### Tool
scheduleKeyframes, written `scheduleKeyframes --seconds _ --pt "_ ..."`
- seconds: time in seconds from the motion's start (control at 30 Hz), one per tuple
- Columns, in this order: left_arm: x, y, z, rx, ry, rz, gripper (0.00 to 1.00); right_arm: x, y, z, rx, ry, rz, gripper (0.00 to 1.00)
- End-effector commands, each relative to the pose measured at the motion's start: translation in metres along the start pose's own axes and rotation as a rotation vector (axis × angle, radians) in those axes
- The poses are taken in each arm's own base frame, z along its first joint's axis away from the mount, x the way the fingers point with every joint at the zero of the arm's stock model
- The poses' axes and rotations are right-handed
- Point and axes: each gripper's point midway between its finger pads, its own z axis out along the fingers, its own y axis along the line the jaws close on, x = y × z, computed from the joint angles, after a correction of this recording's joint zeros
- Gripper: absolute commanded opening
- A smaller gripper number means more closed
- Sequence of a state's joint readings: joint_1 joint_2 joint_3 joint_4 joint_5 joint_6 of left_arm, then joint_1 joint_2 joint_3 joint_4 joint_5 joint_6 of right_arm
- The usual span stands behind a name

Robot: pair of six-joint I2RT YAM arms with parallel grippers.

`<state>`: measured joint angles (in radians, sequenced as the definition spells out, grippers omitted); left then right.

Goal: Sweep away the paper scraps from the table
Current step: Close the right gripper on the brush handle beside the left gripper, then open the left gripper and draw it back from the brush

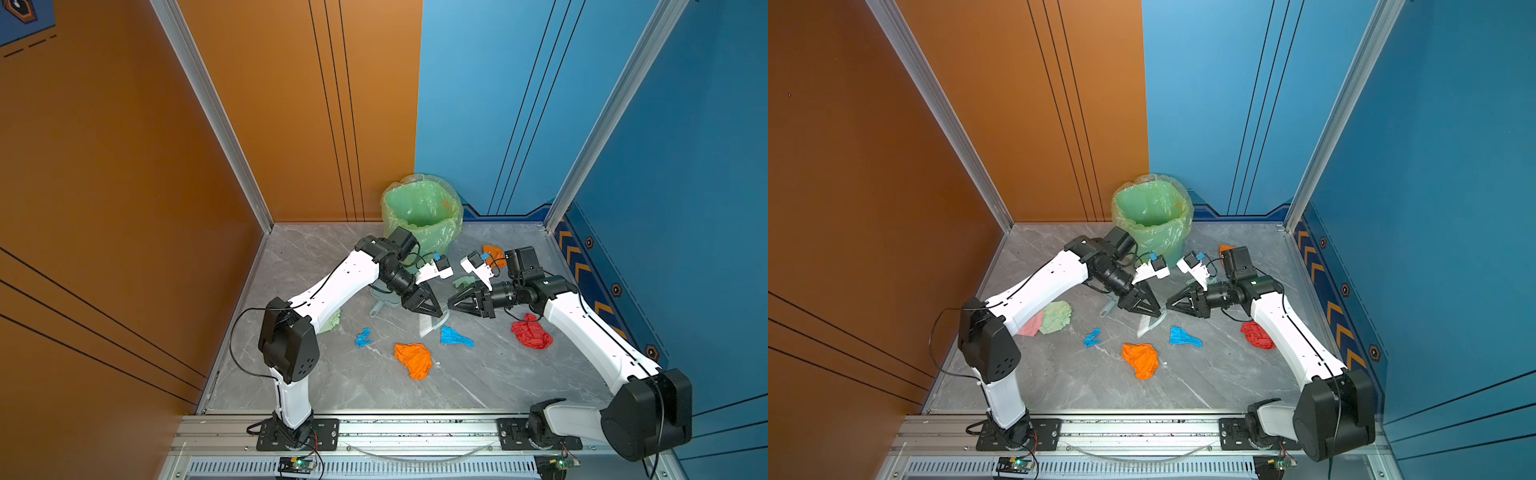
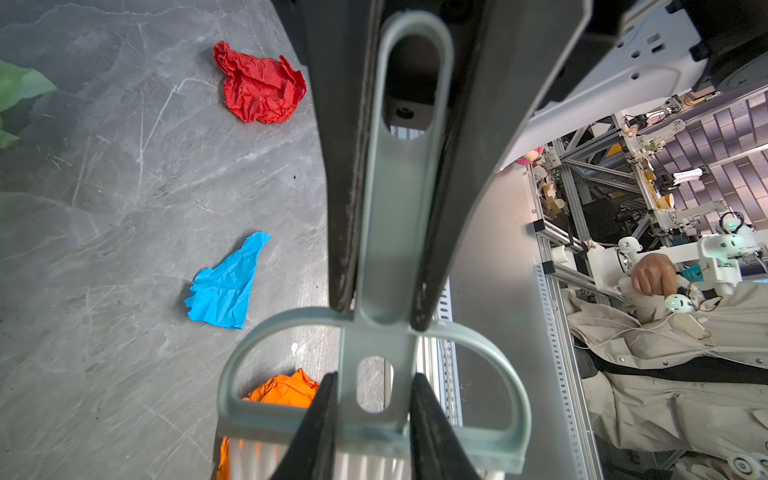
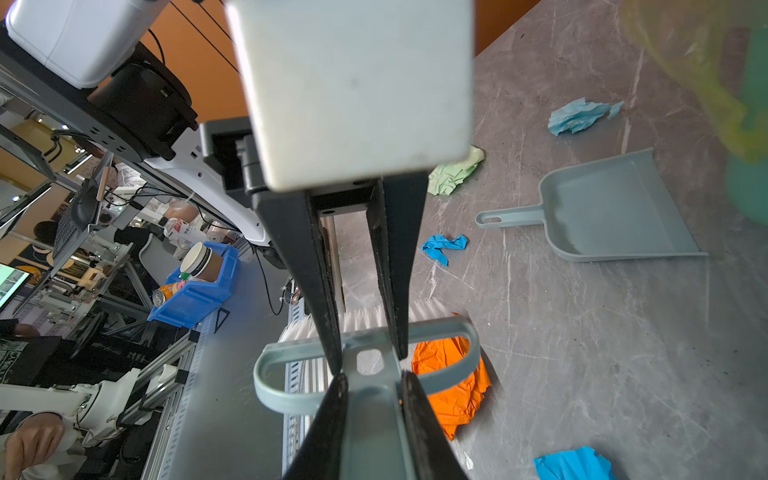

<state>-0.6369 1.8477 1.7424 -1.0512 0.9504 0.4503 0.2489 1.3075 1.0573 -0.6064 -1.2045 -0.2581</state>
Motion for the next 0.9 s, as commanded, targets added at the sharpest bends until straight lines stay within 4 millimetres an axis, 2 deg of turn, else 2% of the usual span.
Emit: scheduleKeyframes --seconds 0.0,0.27,0.4,0.43,0.5,0.87 --pt "-0.013 0.005 -0.004 -0.022 -0.027 -0.002 0.0 0.006 0.004 0.006 -0.024 0.025 0.002 0.21" --pt "-0.013 0.006 -0.006 -0.03 -0.028 0.001 0.0 0.006 0.004 0.006 -0.03 0.024 0.002 0.09" --pt "-0.013 0.009 -0.009 -0.052 -0.025 0.002 0.21 0.006 0.004 0.006 -0.025 0.023 -0.004 0.04" --pt "-0.012 0.01 -0.009 -0.059 -0.022 0.001 0.25 0.006 0.003 0.006 -0.018 0.024 -0.001 0.0" --pt "-0.011 0.011 -0.011 -0.072 -0.021 0.006 0.3 0.005 0.001 0.006 0.001 0.022 0.001 0.0" --pt "-0.009 0.017 -0.018 -0.132 -0.011 0.019 0.36 0.004 0.001 0.003 0.028 0.009 -0.016 0.0"
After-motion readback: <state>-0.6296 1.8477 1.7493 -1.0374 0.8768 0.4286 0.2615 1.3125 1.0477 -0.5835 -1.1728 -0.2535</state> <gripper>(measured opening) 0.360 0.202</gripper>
